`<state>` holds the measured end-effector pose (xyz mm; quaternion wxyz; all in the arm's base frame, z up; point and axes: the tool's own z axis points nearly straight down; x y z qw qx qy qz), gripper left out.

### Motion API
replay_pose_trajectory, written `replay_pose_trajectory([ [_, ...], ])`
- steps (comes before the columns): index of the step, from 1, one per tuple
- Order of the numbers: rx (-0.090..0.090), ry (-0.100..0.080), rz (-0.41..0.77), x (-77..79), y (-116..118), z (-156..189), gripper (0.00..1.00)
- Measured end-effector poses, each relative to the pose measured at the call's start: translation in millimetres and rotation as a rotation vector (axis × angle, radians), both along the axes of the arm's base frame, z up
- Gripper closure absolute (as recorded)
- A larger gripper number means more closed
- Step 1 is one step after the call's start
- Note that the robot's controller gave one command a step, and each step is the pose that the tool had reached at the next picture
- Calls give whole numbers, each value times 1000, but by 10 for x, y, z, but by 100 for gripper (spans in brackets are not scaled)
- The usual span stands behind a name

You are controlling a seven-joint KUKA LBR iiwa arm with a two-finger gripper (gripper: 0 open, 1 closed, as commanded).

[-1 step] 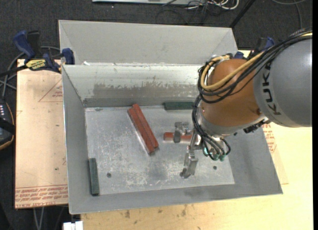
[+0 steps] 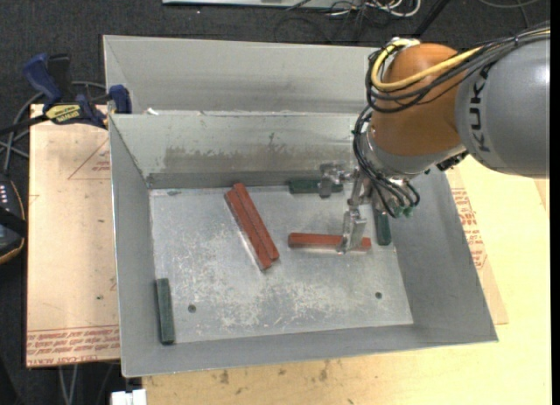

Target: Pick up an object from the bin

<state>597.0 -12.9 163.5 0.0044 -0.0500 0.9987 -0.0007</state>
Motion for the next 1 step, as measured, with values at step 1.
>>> replay_pose_trajectory([
  [1, 1, 11, 83, 255, -241, -972, 0],
])
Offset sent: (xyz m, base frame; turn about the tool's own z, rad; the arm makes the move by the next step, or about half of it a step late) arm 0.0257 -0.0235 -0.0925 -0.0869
